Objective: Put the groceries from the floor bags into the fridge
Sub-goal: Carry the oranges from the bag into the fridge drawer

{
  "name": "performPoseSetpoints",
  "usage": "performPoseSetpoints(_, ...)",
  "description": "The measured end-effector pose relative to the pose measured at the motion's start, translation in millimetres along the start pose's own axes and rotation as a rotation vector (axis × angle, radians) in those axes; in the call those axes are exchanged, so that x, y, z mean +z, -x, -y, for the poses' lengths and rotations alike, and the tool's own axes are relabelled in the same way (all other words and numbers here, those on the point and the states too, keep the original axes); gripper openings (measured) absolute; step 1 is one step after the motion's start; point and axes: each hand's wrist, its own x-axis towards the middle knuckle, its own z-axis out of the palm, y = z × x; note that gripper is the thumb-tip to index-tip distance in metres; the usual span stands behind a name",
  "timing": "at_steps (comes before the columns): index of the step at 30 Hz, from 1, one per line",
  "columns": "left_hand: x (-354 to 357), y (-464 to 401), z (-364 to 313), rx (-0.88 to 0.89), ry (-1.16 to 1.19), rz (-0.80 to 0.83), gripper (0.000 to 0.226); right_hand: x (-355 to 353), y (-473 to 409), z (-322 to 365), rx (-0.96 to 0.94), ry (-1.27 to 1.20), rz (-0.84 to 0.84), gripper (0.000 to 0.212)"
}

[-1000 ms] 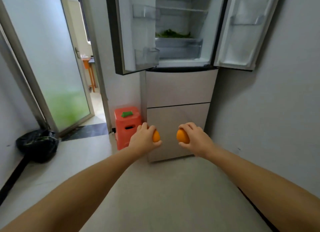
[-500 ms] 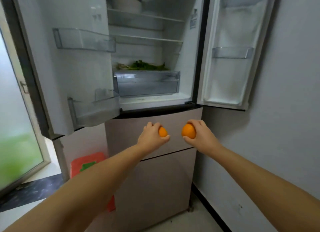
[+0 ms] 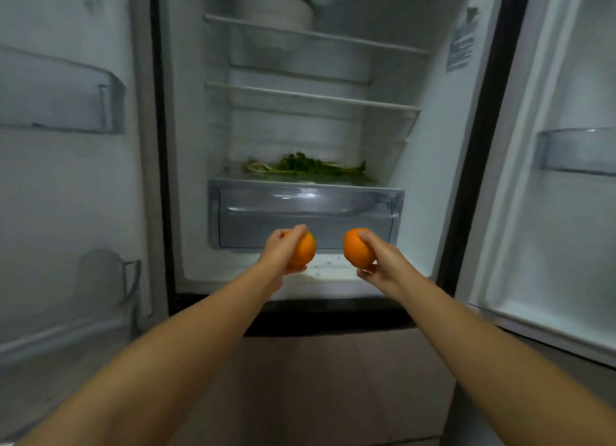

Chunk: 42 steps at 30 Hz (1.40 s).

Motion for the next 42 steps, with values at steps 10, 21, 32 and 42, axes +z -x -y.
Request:
performPoseSetpoints(10,18,-128,-46,-0.144,0.414,0.053,0.026,34,-147,47,0.035,-0.360,0.131,0.028)
performPoseSetpoints(21,14,-108,-46,-0.121,0.626,0.054,0.031,22,-141,48,0.032,-0.440,0.144,0.028)
performPoseSetpoints(32,30,11,-44,-0.061,0.637,-0.005,0.025,-14,-35,48,0.023,-0.352,0.199,0.035)
performPoseSetpoints(42,28,68,-40,-0.088,0.513,-0.044,0.024,-43,8,41,0.028,-0.289,0.248,0.029)
